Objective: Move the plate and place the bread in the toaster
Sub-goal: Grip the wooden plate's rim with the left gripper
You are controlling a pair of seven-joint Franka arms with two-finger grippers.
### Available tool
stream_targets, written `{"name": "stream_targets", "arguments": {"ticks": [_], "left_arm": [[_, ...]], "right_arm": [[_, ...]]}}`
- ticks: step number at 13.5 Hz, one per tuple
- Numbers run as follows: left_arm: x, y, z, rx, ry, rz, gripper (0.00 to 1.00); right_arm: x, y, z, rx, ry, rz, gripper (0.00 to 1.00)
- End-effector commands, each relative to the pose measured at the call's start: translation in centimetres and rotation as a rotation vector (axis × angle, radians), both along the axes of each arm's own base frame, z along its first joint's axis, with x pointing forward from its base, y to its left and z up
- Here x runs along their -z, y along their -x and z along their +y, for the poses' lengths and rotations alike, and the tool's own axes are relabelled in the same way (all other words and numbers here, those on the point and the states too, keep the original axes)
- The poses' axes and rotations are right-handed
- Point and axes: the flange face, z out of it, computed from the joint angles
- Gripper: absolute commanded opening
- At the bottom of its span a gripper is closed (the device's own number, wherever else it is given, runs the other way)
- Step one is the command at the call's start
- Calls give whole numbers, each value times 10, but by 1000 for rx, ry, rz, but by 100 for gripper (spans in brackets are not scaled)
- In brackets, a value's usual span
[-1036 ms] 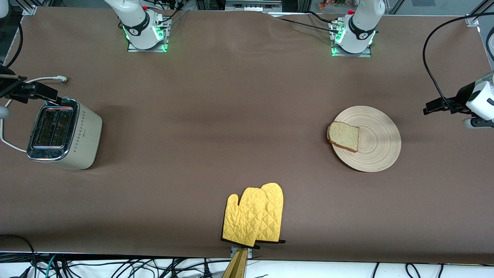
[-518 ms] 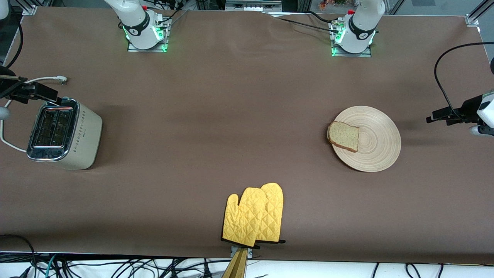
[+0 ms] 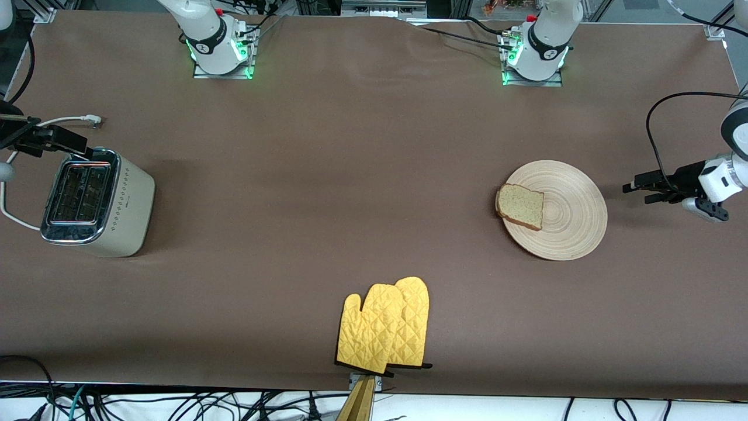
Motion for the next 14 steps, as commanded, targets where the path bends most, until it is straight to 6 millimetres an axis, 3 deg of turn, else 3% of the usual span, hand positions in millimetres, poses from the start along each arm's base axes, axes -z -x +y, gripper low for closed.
{"name": "stream_targets", "arguments": {"ticks": [1,7,14], "left_arm": [[25,0,5,58,82,-76,100],[64,3,-5,106,218,-165,100],[88,5,-16,62,270,-146,98]], "right_arm": [[-2,0,-3,0,-10,-7,100],[-3,0,-3,0,-11,-9,100],[-2,0,-3,0,-12,-7,100]]}}
